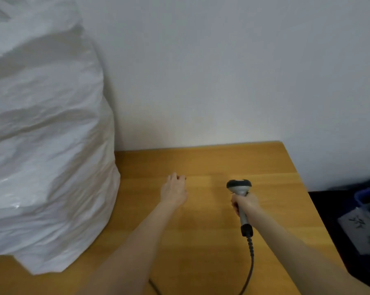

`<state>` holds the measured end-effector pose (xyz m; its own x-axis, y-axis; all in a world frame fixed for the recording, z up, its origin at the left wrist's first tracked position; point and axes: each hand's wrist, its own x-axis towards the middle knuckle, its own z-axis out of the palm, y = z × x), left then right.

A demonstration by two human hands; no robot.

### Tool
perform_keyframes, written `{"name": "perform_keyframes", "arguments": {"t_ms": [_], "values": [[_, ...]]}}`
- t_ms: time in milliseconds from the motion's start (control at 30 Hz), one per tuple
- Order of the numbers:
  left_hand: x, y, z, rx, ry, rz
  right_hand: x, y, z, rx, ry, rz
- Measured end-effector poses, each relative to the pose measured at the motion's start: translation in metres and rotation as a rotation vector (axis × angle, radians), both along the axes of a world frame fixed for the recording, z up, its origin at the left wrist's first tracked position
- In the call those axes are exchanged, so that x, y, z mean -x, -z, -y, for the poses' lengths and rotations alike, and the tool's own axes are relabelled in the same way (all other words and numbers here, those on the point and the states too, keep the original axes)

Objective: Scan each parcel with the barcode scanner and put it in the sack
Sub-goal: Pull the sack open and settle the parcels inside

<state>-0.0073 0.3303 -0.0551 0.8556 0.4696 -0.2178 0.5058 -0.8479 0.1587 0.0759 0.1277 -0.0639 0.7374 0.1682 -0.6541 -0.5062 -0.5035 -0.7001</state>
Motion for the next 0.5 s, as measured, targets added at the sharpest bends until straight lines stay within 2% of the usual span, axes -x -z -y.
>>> {"name": "perform_keyframes", "arguments": {"t_ms": [200, 333, 500], "values": [[-0.023, 0.041, 0.044, 0.054, -0.014, -0.068, -0.025, 0.064, 0.030, 0.071, -0.018, -0.071], [-0.030, 0.055, 0.060, 0.079, -0.033, -0.090, -0.032, 0.086, 0.032, 0.079, 0.042, -0.163], [-0.035, 0.065, 0.063, 0.073, -0.041, -0.100, -0.032, 0.101, 0.029, 0.094, 0.031, -0.176]]}}
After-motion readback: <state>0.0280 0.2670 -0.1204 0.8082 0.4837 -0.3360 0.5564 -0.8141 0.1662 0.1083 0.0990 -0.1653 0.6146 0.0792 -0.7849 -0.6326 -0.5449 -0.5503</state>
